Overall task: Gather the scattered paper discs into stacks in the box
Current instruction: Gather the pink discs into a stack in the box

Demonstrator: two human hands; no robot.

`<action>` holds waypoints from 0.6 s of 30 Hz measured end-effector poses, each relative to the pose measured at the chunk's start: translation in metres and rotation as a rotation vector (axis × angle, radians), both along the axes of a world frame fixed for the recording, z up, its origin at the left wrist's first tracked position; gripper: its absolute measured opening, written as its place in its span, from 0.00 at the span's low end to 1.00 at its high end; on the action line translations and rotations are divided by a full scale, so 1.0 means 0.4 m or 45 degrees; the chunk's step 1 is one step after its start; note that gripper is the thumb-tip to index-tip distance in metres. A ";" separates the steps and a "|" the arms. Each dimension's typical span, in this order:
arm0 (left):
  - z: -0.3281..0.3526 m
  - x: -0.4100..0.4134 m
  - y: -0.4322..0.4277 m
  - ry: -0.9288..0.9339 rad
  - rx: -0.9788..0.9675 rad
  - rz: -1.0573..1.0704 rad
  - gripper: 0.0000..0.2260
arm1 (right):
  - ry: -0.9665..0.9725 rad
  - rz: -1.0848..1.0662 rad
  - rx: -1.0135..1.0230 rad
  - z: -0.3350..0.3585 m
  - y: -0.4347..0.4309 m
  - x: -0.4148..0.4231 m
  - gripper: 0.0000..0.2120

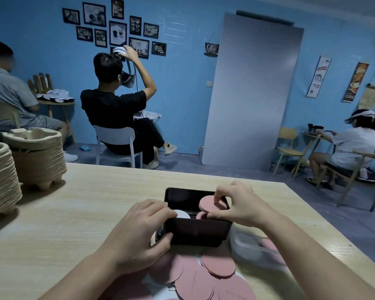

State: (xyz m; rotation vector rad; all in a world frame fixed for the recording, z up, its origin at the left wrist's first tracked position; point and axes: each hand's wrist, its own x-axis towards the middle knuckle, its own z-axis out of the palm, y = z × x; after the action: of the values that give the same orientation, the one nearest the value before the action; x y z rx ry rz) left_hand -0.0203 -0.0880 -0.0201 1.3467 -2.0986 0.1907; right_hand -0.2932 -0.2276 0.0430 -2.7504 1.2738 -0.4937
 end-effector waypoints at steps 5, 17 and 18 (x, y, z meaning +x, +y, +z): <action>0.007 0.001 0.006 -0.023 0.021 -0.004 0.17 | 0.040 -0.032 0.012 0.004 0.002 -0.001 0.29; 0.043 0.084 0.094 0.075 -0.010 -0.006 0.13 | -0.341 0.214 -0.256 0.004 0.084 -0.023 0.10; 0.044 0.101 0.105 0.081 -0.008 0.015 0.11 | -0.362 0.272 -0.287 0.006 0.110 -0.013 0.09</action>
State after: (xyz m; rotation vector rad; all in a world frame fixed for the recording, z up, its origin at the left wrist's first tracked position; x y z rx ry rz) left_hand 0.0202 -0.0459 -0.0024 1.3444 -2.0363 0.1578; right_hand -0.2983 -0.1837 0.0453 -2.8114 0.8972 -1.0179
